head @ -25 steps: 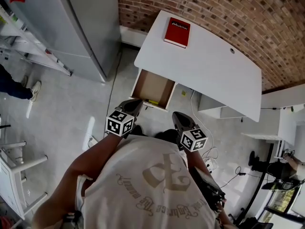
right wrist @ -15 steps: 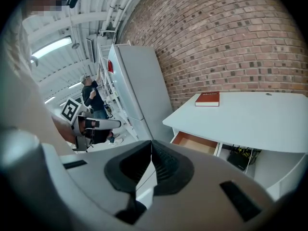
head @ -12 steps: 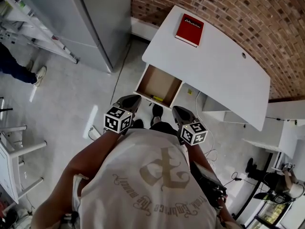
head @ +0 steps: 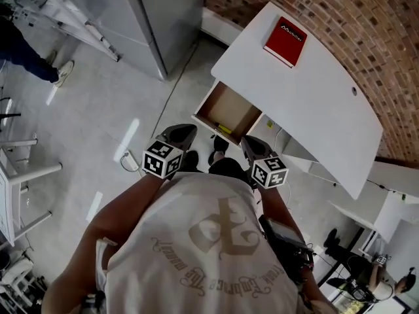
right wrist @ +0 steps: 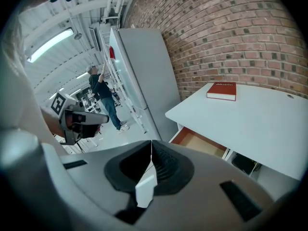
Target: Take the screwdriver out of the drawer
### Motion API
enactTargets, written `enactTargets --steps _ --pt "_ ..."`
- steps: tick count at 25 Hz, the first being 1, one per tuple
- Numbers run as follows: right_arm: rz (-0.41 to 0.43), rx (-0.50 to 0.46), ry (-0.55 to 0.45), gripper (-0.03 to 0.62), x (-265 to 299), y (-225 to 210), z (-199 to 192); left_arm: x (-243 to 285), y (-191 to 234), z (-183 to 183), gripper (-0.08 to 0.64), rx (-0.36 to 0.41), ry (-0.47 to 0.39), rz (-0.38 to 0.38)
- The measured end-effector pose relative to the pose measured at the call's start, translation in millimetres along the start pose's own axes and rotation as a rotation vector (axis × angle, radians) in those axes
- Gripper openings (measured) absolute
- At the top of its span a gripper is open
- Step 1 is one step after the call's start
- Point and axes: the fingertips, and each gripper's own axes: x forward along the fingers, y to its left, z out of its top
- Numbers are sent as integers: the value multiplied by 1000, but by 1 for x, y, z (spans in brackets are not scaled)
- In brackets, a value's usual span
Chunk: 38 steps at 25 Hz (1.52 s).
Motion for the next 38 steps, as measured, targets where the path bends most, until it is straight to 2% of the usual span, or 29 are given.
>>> enactTargets --steps 7,18,24,33,38 --pt "73 -93 82 6 30 5 2 -17 22 -27 8 -87 5 79" --pt "105 -136 158 6 61 -2 -11 -18 30 -35 8 -121 8 116" --pt "116 -146 206 6 75 -15 -25 -11 30 -40 8 -125 24 134" --pt "104 -210 319 6 99 -49 -53 2 27 -52 8 -155 49 156" --pt "135 -227 372 6 109 -59 -68 8 27 -53 8 -180 44 169"
